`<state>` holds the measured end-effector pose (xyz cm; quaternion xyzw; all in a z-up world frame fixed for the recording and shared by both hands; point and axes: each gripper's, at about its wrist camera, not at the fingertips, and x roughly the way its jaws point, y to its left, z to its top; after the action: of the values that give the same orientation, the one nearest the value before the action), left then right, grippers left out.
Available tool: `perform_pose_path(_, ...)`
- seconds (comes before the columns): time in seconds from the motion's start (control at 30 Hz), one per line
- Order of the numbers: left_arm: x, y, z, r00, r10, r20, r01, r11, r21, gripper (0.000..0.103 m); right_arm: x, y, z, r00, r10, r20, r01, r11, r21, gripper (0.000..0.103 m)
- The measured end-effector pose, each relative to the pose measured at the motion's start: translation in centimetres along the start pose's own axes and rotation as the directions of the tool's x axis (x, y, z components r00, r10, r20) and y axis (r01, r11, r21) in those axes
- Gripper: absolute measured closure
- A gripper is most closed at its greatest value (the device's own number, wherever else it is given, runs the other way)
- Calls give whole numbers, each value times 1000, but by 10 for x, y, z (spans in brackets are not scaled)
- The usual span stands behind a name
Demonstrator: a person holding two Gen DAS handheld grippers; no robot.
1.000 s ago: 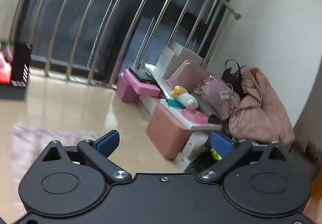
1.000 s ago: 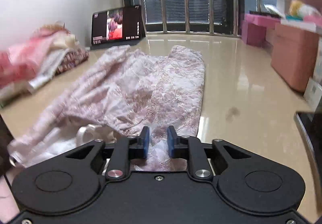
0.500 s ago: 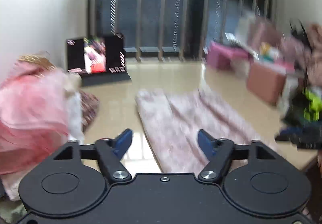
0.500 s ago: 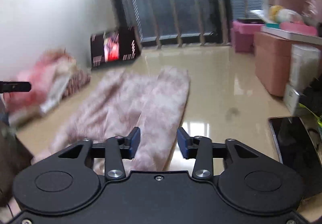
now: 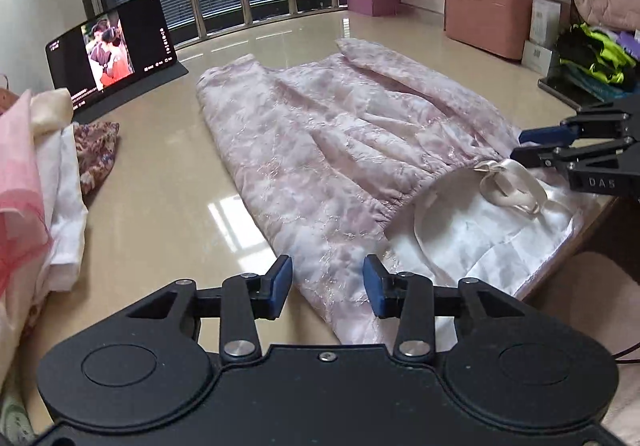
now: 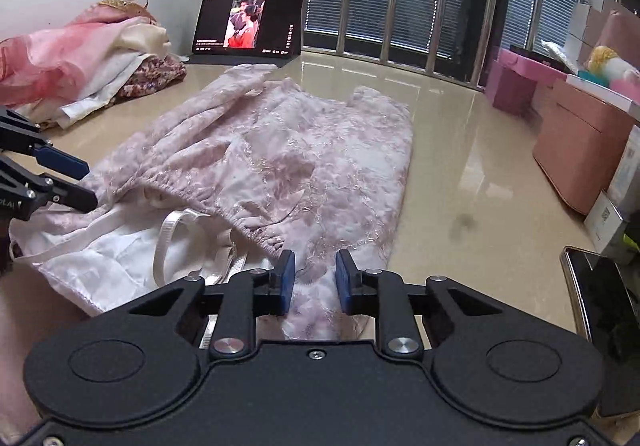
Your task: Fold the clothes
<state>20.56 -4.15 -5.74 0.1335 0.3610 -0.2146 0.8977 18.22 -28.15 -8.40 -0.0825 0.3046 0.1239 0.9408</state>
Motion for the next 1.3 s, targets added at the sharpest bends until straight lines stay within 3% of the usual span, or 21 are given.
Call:
perform_pose_path(0.2,-11,7,0,1000,9,0,-9,1000,17,63,-11,12,1,999,22,-26,-23,1000,-17,77)
perform_pose_path(0.27,-20,8,3,998,52,41,-53,998,30,62,-16,9,3,997,72,-14,-73,997,-20,76)
perform_pose_path(0.3,-27,9,5,994,73,78,-76,996,39,55,-24,5,4,993,114,25,-114,993,-26,72)
perform_pose_path(0.37,-48,13,9,978,109,180,-122,991,62,29,-46,-7,12,986,112,124,-109,993,-34,52)
perform_pose_path(0.4,-58,16,9,966,127,224,-147,986,76,6,-58,-13,17,981,98,165,-91,995,-45,35)
perform_pose_path(0.43,-67,19,7,957,134,258,-166,980,106,0,-68,-18,21,977,90,192,-80,995,-63,22)
perform_pose_path(0.5,-81,24,1,945,129,302,-193,962,193,0,-84,-27,27,976,104,192,-81,989,-123,12)
perform_pose_path(0.53,-85,26,-3,948,123,295,-199,949,244,0,-89,-28,27,978,124,165,-95,980,-174,11)
perform_pose_path(0.63,-88,26,-21,970,88,227,-179,890,420,0,-91,-19,16,991,131,24,-114,924,-365,10)
perform_pose_path(0.7,-84,17,-34,986,58,159,-137,824,549,0,-86,-8,5,989,115,-91,-145,859,-492,10)
perform_pose_path(0.77,-77,5,-48,995,39,89,-89,736,671,0,-78,7,-10,982,96,-162,-175,783,-598,10)
perform_pose_path(0.87,-58,-19,-62,995,62,84,-104,567,817,0,-64,32,-28,990,42,-131,-127,642,-756,10)
perform_pose_path(0.93,-48,-28,-65,995,48,90,-103,507,856,0,-53,43,-30,991,47,-123,-127,589,-798,10)
perform_pose_path(1.03,-36,-34,-63,996,29,81,-86,454,887,0,-40,53,-31,990,44,-133,-136,530,-837,10)
perform_pose_path(1.17,-20,-33,-64,997,15,71,-71,423,903,2,-34,58,-40,990,63,-126,-141,483,-864,11)
perform_pose_path(1.2,-18,-33,-65,998,5,61,-57,421,905,5,-35,59,-41,989,72,-133,-151,479,-865,16)
perform_pose_path(1.23,-17,-33,-66,999,-11,43,-34,424,905,17,-35,59,-42,986,83,-147,-169,480,-861,25)
perform_pose_path(1.3,-15,-33,-69,999,-34,12,4,428,904,32,-38,59,-42,979,102,-177,-204,488,-849,35)
